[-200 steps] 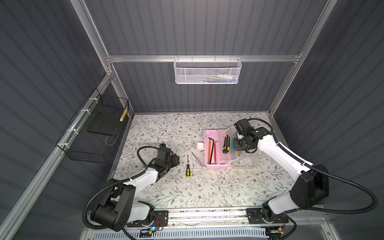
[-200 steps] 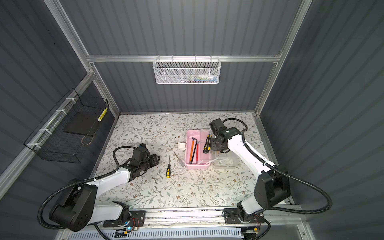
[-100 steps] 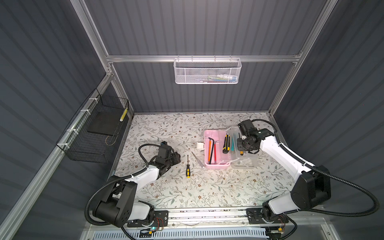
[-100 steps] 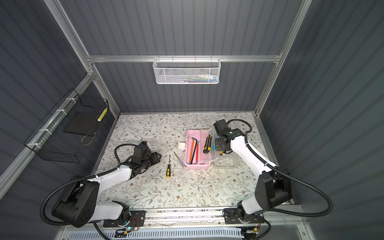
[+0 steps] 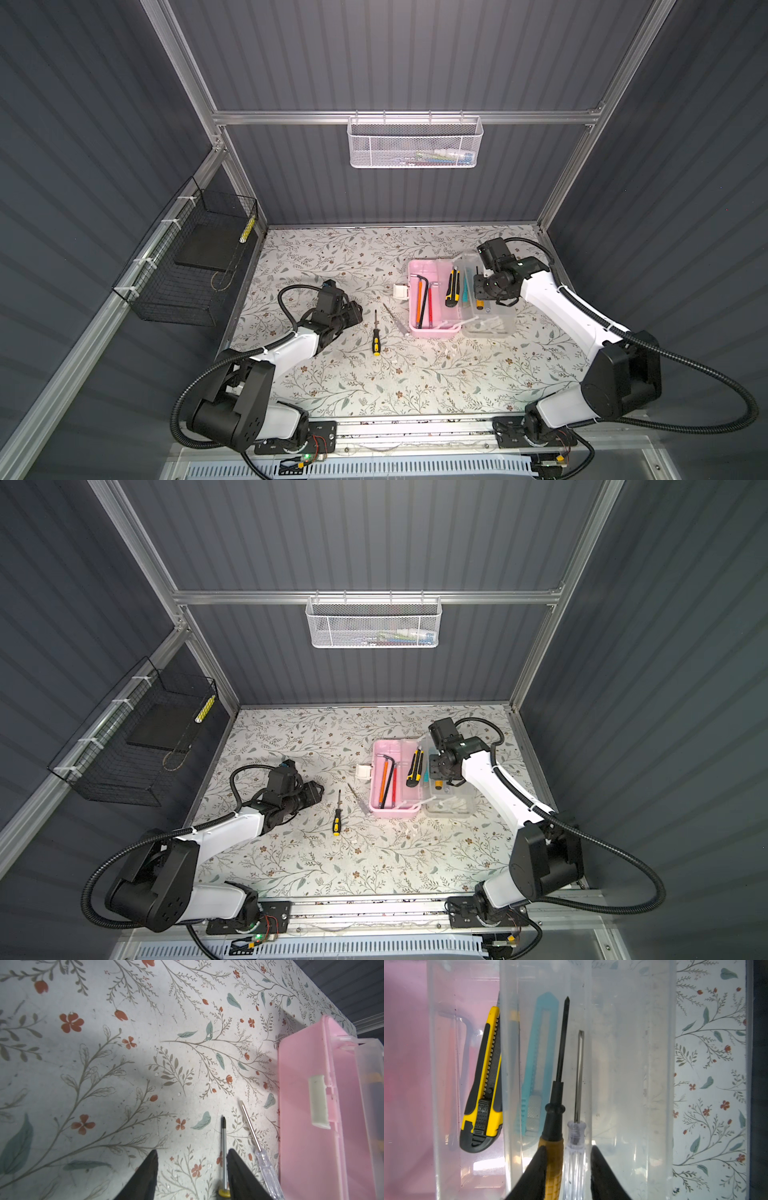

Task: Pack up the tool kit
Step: 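Lower the clear-handled screwdriver into the clear lid and open the right gripper, then return the right gripper to the other clear-handled screwdriver and close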

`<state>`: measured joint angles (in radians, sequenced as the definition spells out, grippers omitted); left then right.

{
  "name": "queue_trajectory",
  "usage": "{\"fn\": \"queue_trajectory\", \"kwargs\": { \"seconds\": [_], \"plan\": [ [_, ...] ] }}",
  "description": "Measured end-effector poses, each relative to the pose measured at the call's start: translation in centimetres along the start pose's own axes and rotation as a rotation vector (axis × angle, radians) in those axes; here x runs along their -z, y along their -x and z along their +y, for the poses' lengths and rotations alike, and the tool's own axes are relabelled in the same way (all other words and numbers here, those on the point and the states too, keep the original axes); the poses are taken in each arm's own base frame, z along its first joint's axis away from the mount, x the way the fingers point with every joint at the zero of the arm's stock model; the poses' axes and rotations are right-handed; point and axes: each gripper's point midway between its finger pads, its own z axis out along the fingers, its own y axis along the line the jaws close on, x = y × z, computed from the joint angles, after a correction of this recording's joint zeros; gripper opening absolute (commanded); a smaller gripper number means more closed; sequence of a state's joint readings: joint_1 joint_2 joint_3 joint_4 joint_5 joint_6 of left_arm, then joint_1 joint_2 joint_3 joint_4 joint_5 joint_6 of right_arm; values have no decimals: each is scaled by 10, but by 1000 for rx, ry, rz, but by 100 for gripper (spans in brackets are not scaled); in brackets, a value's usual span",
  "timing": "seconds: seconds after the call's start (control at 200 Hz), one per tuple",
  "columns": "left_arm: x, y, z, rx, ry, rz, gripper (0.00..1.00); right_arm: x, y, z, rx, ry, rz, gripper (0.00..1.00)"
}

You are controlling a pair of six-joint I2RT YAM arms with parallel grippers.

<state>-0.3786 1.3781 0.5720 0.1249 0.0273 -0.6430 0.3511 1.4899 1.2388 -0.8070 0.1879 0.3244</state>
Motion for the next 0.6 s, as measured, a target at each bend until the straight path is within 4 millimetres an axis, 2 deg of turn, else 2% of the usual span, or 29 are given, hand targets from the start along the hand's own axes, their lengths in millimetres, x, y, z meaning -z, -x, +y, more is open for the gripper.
{"fn": "queue_trajectory", "kwargs": {
  "seconds": [0.165, 0.255, 0.36, 0.455, 0.6],
  "plan": [
    [0, -1, -1, 0, -6, 6, 55, 15, 9, 9, 7, 42, -41, 37],
    [0, -3, -3, -1, -17, 15, 55, 32, 16, 27, 43, 83, -88, 38],
    [0, -4, -5, -1, -29, 25, 55, 54, 22, 66, 126, 154, -141, 43],
    [0, -6, -5, 0, -31, 34, 55, 67, 20, 109, 216, 223, -165, 47],
    [8, -7, -5, 0, -39, 23, 56, 64, 8, 177, 332, 312, -142, 48]
  ]
}}
